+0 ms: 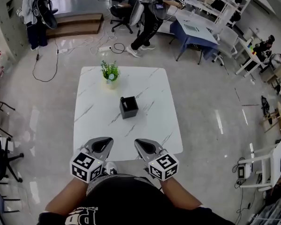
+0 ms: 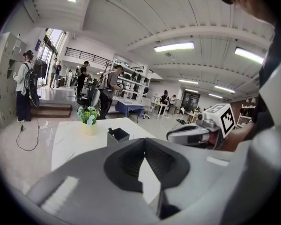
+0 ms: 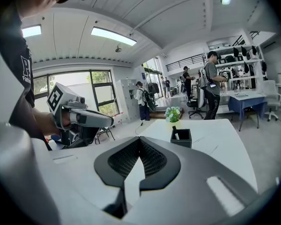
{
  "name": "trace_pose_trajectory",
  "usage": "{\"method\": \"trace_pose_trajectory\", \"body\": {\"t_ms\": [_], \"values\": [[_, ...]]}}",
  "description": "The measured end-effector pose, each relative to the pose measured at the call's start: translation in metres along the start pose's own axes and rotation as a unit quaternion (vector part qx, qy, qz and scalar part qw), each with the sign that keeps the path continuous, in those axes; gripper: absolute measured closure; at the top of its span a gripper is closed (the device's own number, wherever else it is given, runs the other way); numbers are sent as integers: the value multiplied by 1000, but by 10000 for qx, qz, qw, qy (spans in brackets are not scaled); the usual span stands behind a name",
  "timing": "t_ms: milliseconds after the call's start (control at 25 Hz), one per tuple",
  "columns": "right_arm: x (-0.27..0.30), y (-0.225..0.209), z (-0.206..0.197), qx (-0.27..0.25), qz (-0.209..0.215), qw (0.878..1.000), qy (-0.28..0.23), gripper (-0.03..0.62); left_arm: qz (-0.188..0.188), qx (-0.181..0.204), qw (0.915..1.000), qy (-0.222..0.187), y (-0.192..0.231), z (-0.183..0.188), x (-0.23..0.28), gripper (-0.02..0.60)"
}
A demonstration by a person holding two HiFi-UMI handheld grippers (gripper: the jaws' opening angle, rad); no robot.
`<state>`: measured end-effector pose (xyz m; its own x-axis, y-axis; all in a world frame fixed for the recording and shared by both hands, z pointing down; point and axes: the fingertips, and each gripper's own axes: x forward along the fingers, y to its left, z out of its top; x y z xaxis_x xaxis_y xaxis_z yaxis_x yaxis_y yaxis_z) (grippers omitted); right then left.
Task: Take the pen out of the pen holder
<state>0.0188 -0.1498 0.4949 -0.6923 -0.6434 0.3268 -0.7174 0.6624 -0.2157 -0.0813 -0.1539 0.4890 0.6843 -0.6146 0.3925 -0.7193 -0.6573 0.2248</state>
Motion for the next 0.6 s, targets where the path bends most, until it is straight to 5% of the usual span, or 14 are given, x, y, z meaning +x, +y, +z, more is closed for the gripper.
{"method": "trace_pose_trajectory", "body": {"t_ms": [600], "values": [[45,-23,11,104,-375,9992,110,595,-348,-6,9993,99,53,5,25,525]]}}
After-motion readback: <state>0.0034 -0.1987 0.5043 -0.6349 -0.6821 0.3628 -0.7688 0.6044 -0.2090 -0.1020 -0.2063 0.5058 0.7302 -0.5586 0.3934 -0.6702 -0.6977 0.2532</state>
